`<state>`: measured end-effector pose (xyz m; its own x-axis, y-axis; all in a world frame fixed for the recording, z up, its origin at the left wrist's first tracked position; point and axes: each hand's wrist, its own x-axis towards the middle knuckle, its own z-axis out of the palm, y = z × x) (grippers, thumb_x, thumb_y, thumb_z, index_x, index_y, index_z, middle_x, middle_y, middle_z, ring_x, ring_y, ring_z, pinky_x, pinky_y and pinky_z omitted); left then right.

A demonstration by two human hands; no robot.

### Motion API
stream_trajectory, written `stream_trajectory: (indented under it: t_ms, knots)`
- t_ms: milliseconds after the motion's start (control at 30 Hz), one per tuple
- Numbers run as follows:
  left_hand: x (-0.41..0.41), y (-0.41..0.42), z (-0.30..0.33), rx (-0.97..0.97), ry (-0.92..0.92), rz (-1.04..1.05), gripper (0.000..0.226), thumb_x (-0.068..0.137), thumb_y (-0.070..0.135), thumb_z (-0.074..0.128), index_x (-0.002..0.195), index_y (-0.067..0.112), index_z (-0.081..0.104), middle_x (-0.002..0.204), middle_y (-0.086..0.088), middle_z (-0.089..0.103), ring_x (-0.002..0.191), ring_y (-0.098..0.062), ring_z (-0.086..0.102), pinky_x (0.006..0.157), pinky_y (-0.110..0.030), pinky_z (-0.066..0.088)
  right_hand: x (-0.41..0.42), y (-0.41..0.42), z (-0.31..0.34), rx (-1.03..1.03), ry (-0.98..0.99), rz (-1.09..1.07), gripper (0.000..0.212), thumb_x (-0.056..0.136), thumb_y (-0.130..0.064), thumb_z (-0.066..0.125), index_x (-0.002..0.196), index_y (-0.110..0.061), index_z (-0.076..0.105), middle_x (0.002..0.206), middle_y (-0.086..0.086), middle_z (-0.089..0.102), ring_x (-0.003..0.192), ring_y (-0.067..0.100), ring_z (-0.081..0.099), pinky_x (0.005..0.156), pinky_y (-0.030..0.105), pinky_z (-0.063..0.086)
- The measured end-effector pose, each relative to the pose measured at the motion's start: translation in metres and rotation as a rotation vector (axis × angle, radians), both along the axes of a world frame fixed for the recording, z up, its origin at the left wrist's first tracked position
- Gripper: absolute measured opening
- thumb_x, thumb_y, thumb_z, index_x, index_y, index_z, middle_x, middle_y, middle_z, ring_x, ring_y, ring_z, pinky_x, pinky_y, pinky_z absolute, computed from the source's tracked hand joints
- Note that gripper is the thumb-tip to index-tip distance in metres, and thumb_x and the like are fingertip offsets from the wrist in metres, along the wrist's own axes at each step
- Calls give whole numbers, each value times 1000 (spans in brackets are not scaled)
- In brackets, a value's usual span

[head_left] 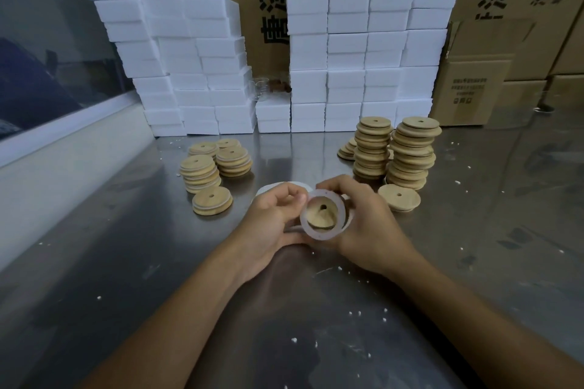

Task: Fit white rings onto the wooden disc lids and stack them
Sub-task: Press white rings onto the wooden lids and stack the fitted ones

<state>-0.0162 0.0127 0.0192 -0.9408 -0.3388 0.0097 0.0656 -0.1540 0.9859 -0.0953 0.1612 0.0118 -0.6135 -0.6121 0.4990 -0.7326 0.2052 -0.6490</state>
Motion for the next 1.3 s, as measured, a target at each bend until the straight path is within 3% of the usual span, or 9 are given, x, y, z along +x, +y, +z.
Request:
stream_trajectory:
  t_ms: [133, 267, 367, 433, 500, 567, 733, 1000, 1300]
  knots:
    - [-3, 4, -5, -25, -26, 124, 19, 99, 14, 52, 85, 9, 64, 100, -19, 70, 91, -34, 69, 62, -39, 58, 3, -4, -1, 19, -20, 68, 52, 69, -34, 89, 112, -25, 63, 108, -13, 65, 101, 6, 60, 87, 29, 53]
    - [-4, -1, -13, -365, 14, 301, 18, 99, 17, 54, 84, 18, 64, 93, -9, 71, 93, -27, 67, 81, -49, 57, -1, -2, -6, 27, -215, 148, 50, 75, -36, 84, 120, -31, 61, 113, -16, 66, 107, 1, 61, 84, 22, 56]
    - [-5, -3, -16, -676, 111, 344, 23, 97, 14, 55, 77, 25, 59, 85, -1, 64, 84, -17, 61, 75, -37, 52, -4, -4, -10, -72, -293, 84, 25, 85, -33, 76, 108, -27, 68, 102, -12, 72, 90, 6, 71, 72, 29, 61]
    - [-7, -1, -18, -728, 164, 310, 23, 97, 13, 53, 78, 25, 56, 83, 2, 61, 81, -15, 59, 68, -30, 50, -6, -5, -12, -140, -281, 24, 6, 90, -27, 72, 93, -24, 69, 86, -9, 73, 69, 10, 71, 55, 31, 57]
    - [-8, 1, -19, -746, 195, 280, 25, 98, 13, 52, 78, 28, 53, 81, 7, 59, 77, -9, 56, 63, -18, 45, -8, -4, -14, -176, -282, -21, 7, 91, -23, 72, 86, -23, 67, 78, -5, 72, 57, 14, 69, 48, 32, 53]
    - [-8, 2, -19, -787, 215, 268, 27, 99, 13, 51, 78, 31, 51, 79, 13, 57, 76, -5, 54, 63, -13, 41, -10, -4, -14, -198, -324, -16, 8, 89, -20, 74, 90, -21, 67, 86, -2, 73, 60, 19, 71, 50, 37, 58]
    - [-6, 2, -18, -832, 234, 258, 27, 100, 13, 47, 81, 32, 49, 80, 13, 55, 78, -7, 53, 65, -15, 41, -10, -5, -13, -193, -372, 28, 18, 85, -16, 77, 102, -16, 70, 97, 2, 73, 78, 19, 74, 61, 40, 63]
    - [-4, 0, -18, -891, 200, 355, 14, 101, 16, 46, 90, 23, 50, 89, -3, 61, 84, -18, 61, 65, -33, 51, -9, -7, -13, -234, -339, 4, 11, 84, -11, 78, 92, -11, 71, 90, 2, 74, 81, 19, 73, 66, 41, 63]
    - [-4, -1, -21, -928, 262, 357, 7, 97, 25, 55, 90, 26, 54, 90, 3, 66, 84, -12, 67, 63, -37, 58, -13, -6, -16, -258, -256, -4, 7, 84, -10, 79, 88, -8, 74, 84, 1, 75, 78, 17, 73, 64, 41, 63]
